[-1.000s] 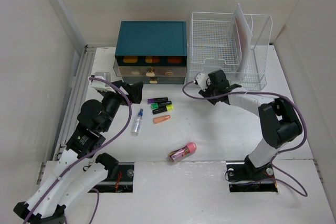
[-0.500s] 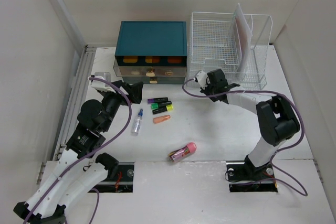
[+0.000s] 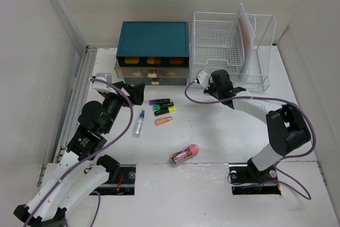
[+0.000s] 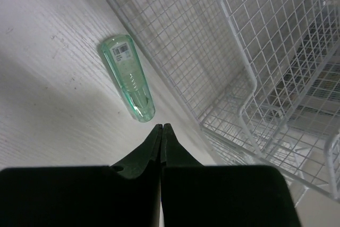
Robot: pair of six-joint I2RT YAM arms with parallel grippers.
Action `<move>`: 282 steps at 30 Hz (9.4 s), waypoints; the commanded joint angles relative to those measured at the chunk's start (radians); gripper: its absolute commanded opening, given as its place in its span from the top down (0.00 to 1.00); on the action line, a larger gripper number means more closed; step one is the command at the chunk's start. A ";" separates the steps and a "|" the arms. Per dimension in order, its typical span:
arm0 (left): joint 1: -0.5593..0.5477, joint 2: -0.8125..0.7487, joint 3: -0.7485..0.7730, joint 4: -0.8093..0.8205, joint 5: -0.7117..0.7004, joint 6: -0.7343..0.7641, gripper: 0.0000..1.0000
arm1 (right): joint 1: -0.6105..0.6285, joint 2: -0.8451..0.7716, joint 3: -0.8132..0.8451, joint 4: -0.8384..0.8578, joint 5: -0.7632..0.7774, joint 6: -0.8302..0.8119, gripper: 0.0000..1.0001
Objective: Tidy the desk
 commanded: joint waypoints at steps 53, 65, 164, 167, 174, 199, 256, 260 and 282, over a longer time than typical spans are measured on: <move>-0.002 -0.031 -0.003 0.044 -0.006 0.011 0.01 | 0.050 0.286 0.260 -0.122 0.107 -0.173 1.00; -0.002 -0.040 -0.003 0.044 -0.006 0.011 0.01 | 0.059 0.295 0.269 -0.171 0.107 -0.163 1.00; -0.002 -0.040 -0.003 0.044 -0.015 0.011 0.01 | 0.013 0.335 0.363 -0.319 -0.017 -0.354 1.00; -0.002 -0.040 -0.003 0.044 -0.015 0.011 0.01 | 0.013 0.345 0.372 -0.330 -0.017 -0.354 1.00; -0.002 -0.040 -0.003 0.044 -0.015 0.011 0.01 | 0.013 0.345 0.372 -0.367 -0.051 -0.354 1.00; -0.002 -0.058 -0.003 0.044 -0.015 0.011 0.01 | 0.205 0.089 0.231 -0.426 -0.109 -0.147 1.00; -0.002 -0.067 -0.003 0.044 -0.015 0.011 0.01 | -0.008 0.276 0.370 -0.804 -0.515 -0.763 0.93; -0.002 -0.067 -0.003 0.044 -0.015 0.011 0.01 | 0.058 0.139 0.340 -0.744 -0.534 -0.651 0.94; -0.002 -0.057 -0.021 0.053 -0.026 0.011 0.01 | 0.190 -0.002 0.680 -0.214 -0.517 -0.076 0.98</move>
